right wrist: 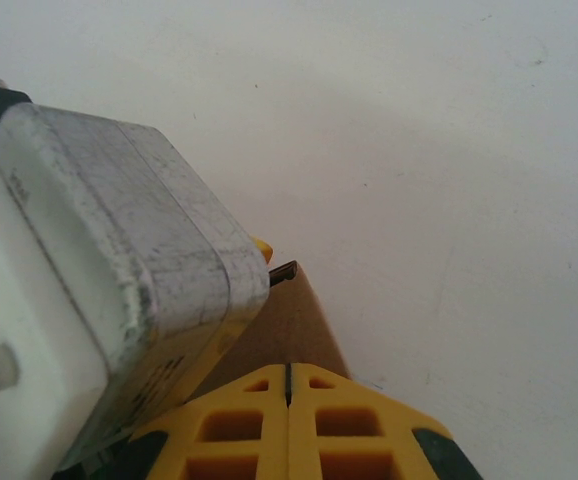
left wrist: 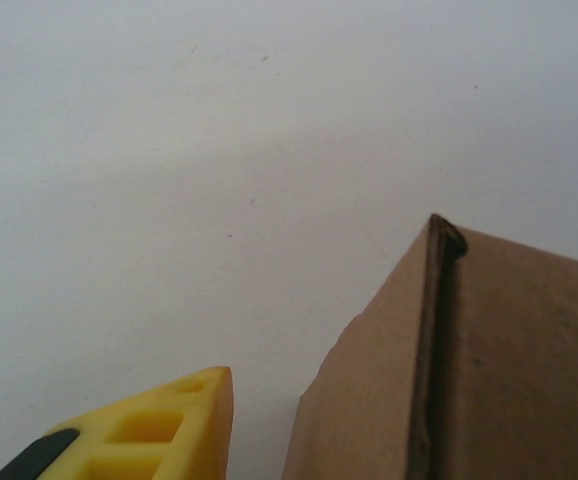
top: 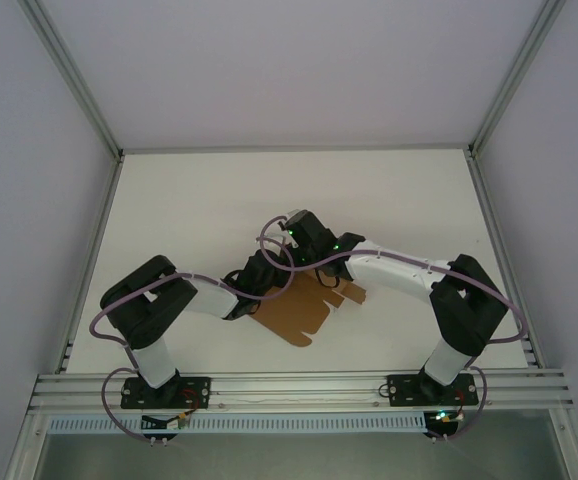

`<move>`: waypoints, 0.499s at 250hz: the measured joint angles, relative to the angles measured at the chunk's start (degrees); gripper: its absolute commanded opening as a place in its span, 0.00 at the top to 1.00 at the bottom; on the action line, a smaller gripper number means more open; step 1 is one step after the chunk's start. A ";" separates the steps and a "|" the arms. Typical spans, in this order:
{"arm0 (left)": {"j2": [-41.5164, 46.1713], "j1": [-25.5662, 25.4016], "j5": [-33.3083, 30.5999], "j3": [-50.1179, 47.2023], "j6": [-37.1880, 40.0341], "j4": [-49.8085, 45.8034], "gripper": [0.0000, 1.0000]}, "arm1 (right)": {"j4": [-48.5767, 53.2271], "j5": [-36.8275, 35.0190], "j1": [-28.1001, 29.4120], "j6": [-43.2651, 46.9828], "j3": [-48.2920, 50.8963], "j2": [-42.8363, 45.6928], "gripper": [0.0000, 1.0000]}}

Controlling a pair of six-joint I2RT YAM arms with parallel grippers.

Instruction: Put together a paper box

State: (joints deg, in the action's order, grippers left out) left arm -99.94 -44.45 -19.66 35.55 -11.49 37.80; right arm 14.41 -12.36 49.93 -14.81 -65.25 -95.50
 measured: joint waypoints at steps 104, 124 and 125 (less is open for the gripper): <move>2.84 0.00 -1.88 -1.95 5.53 -1.84 0.51 | 0.66 1.05 0.74 0.02 -0.20 0.11 1.00; 3.45 0.00 -1.60 -2.93 6.29 -1.29 0.57 | 1.27 1.55 0.87 0.04 -0.44 0.11 1.00; 3.52 0.00 -1.60 -3.06 6.27 -1.25 0.58 | 1.29 1.57 0.90 0.02 -0.44 0.11 1.00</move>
State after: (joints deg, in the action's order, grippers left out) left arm -96.42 -44.45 -21.26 32.49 -5.21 36.56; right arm 15.70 -10.79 50.83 -14.79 -65.69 -95.39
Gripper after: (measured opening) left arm 0.470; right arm 0.045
